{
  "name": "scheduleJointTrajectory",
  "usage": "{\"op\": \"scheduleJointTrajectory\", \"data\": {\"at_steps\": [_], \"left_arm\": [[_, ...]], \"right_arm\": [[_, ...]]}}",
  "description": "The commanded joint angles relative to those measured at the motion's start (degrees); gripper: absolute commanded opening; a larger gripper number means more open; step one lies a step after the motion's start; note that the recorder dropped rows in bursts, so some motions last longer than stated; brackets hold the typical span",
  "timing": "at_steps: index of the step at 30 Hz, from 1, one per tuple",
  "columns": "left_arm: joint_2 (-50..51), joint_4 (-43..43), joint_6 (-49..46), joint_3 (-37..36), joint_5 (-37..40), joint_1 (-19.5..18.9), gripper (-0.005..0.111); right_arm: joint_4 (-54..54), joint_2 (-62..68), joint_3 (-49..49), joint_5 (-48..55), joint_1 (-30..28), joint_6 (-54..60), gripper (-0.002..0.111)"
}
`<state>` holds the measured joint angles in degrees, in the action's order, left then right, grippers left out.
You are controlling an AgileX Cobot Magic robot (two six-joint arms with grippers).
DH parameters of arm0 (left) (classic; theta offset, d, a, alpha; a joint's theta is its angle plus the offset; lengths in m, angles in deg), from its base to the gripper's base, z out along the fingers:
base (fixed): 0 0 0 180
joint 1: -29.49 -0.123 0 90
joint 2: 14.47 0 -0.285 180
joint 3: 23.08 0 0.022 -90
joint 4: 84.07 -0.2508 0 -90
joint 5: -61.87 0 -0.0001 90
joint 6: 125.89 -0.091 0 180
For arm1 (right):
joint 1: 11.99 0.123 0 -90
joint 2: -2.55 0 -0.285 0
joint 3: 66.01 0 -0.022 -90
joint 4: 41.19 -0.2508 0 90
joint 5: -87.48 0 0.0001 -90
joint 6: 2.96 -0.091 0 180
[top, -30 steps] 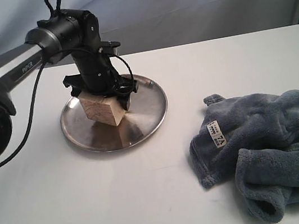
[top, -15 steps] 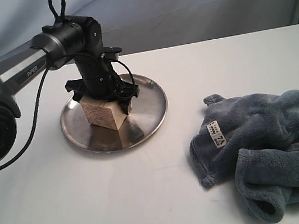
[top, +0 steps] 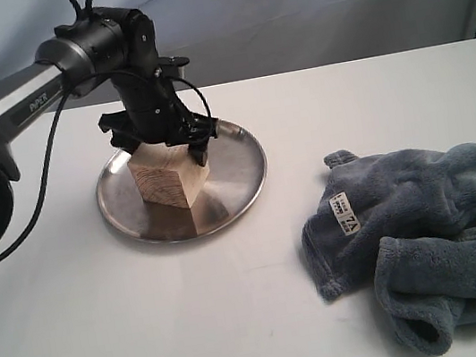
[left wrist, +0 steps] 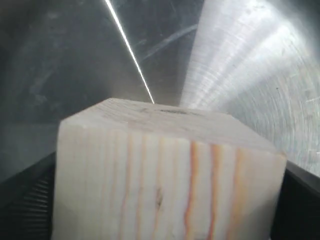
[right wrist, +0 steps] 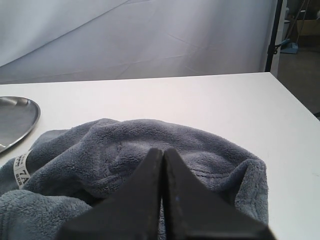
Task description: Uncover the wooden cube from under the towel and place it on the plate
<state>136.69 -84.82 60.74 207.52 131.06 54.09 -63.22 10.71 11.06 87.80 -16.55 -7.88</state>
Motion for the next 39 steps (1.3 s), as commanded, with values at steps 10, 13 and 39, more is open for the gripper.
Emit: {"op": "scheduleJointTrajectory", "data": {"at_steps": [10, 13, 39], "left_arm": [[-11.2, -1.7, 0.4, 0.5, 0.8, 0.0, 0.054], [-12.6, -1.1, 0.4, 0.4, 0.8, 0.0, 0.028], [-46.5, -0.6, -3.6, -39.1, -1.6, -14.9, 0.000]], "right_arm": [[-0.3, -0.4, 0.1, 0.7, 0.0, -0.2, 0.003], [-0.3, -0.4, 0.1, 0.7, 0.0, -0.2, 0.003], [-0.3, -0.4, 0.1, 0.7, 0.0, -0.2, 0.003]]}}
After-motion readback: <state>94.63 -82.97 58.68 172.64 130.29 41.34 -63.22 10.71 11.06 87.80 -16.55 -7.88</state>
